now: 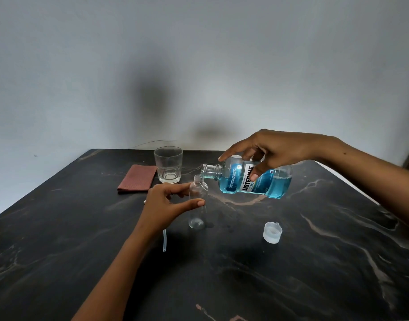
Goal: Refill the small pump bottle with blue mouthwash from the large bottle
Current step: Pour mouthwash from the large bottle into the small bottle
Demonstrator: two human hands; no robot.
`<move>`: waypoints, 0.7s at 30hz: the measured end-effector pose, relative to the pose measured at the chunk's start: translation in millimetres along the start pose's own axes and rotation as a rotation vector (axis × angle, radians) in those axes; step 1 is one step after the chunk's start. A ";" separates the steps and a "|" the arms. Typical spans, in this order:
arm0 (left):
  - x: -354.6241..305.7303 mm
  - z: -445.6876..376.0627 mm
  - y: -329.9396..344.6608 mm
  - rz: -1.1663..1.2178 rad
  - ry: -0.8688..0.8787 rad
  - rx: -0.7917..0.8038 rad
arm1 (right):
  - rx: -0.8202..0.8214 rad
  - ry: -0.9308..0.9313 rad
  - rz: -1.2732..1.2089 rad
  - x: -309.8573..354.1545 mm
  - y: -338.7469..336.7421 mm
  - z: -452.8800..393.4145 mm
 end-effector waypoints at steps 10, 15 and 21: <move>-1.4 0.7 -0.7 -0.012 0.013 -0.008 | 0.016 0.005 0.027 3.3 -0.5 -0.6; -1.0 0.3 -0.8 -0.006 0.013 -0.012 | 0.016 0.008 0.035 3.1 -2.9 -2.7; -2.5 1.0 -1.0 0.008 0.007 -0.012 | 0.013 0.008 0.038 -1.1 -3.8 -5.1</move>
Point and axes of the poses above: each hand's wrist, its own z-axis away from the middle knuckle, its own y-axis out of the palm, x = y × z, the point moved 7 cm from there along -z, towards the middle knuckle, and after that the axes turned 8 degrees about -y, right-handed, at the moved point
